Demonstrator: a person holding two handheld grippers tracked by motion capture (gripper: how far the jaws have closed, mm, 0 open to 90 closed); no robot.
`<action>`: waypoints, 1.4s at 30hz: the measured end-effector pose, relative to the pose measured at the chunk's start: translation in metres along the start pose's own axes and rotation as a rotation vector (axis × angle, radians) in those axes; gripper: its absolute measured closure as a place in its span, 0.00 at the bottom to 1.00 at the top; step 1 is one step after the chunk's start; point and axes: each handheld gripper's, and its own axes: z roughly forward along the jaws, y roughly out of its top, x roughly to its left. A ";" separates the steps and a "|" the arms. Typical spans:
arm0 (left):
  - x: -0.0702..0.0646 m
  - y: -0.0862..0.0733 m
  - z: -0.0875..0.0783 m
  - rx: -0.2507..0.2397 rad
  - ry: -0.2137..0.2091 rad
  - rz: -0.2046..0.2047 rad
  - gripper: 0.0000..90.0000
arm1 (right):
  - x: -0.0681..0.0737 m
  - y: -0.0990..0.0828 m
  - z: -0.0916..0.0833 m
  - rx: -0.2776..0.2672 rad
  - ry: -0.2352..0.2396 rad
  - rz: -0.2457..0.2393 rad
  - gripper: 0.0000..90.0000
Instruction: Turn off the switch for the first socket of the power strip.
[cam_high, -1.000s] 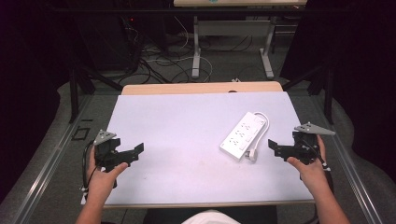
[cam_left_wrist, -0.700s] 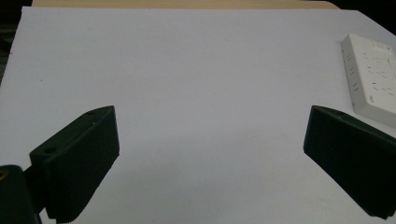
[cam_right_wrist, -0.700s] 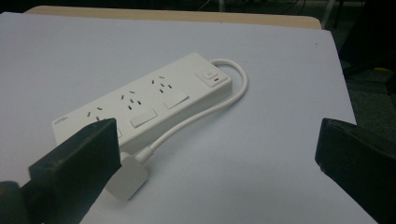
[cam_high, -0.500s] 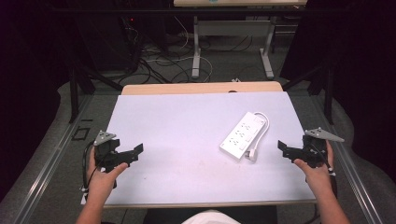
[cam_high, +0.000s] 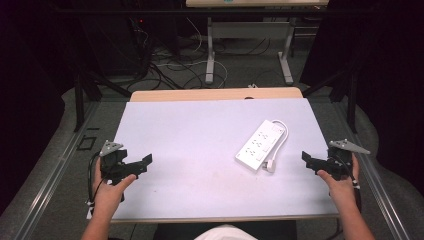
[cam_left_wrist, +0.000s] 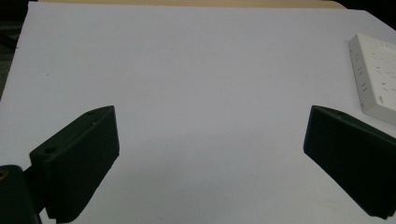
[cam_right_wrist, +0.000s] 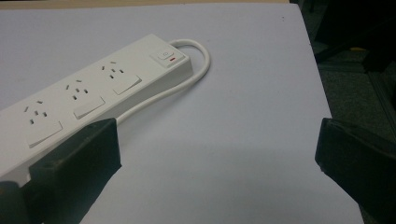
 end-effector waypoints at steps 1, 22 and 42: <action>0.000 0.000 0.000 -0.001 0.000 0.000 0.04 | -0.001 -0.001 0.001 -0.012 0.000 -0.004 0.00; 0.004 -0.002 0.002 0.003 0.016 -0.007 0.04 | -0.008 -0.008 0.012 -0.015 -0.004 0.036 0.00; 0.005 -0.002 0.002 -0.002 0.023 -0.004 0.04 | -0.009 -0.009 0.011 0.018 0.004 0.038 0.00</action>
